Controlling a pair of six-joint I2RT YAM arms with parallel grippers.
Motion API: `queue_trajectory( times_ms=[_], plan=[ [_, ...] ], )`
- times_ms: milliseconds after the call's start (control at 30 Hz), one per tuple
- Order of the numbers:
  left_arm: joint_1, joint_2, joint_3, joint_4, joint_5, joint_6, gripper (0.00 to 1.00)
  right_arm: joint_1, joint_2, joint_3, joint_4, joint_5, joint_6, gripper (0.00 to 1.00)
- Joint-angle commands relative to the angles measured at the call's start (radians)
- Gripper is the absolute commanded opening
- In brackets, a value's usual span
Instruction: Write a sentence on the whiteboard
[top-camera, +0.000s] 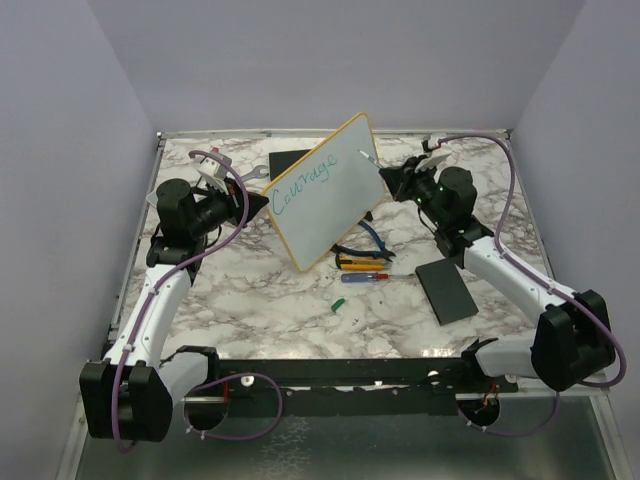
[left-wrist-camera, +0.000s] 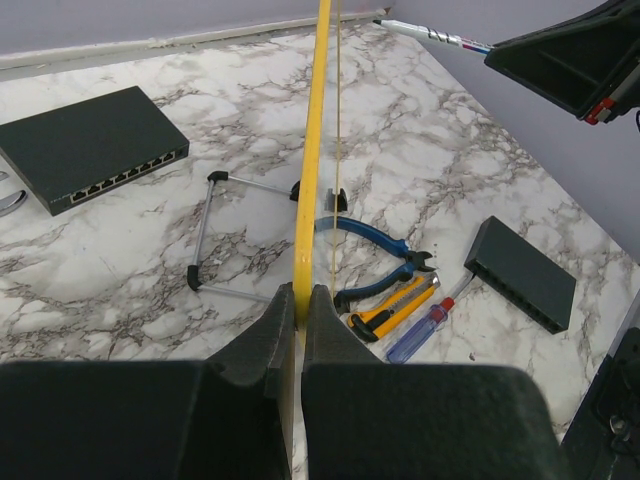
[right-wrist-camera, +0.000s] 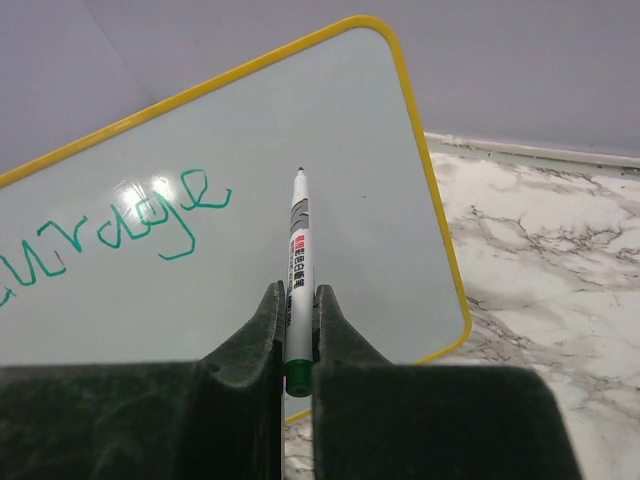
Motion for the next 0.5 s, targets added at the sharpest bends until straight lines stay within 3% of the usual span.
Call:
queue_trajectory(
  times_ms=[0,467],
  plan=[
    [0.003,-0.026,-0.014,0.027,-0.015,0.019,0.0,-0.04,0.021,0.013,0.033,-0.147,0.024,0.01],
    [0.002,-0.017,-0.01,0.026,-0.009,0.021,0.0,-0.052,0.088,0.048,0.097,-0.235,0.027,0.01]
  ],
)
